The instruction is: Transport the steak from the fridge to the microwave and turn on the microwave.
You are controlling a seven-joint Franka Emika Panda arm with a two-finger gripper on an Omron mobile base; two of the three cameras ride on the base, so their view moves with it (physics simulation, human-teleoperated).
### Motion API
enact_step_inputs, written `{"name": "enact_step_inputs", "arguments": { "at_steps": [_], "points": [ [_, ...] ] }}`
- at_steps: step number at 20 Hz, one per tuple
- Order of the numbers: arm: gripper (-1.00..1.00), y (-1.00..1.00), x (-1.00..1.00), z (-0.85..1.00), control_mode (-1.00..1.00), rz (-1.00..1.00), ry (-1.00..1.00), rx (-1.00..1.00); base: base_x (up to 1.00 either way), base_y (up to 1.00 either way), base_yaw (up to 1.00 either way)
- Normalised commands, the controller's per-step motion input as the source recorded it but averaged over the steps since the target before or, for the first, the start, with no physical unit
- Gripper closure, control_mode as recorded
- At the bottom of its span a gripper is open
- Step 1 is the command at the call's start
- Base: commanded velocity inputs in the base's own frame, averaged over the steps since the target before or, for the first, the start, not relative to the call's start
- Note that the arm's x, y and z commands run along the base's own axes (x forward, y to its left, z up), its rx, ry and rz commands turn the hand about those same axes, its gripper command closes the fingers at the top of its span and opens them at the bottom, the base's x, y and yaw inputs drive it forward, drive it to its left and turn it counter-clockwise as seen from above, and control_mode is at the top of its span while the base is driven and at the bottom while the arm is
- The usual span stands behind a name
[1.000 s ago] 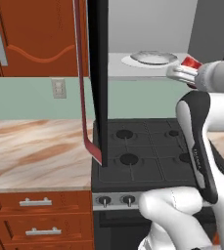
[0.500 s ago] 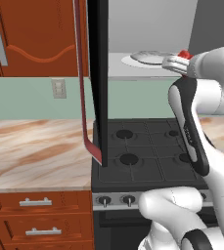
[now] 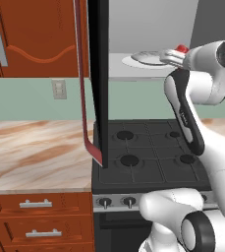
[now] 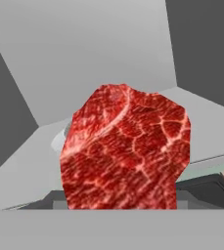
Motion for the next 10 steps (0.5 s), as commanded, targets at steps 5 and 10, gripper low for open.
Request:
{"name": "enact_step_inputs", "arguments": {
  "at_steps": [5,10],
  "points": [
    [1.0,-0.04,0.37,0.13,-1.0,0.0,0.0,0.0,0.0,0.0,0.0],
    [1.0,0.0,0.34,0.04,-1.0,0.0,0.0,0.0,0.0,0.0,0.0]
  ]
}}
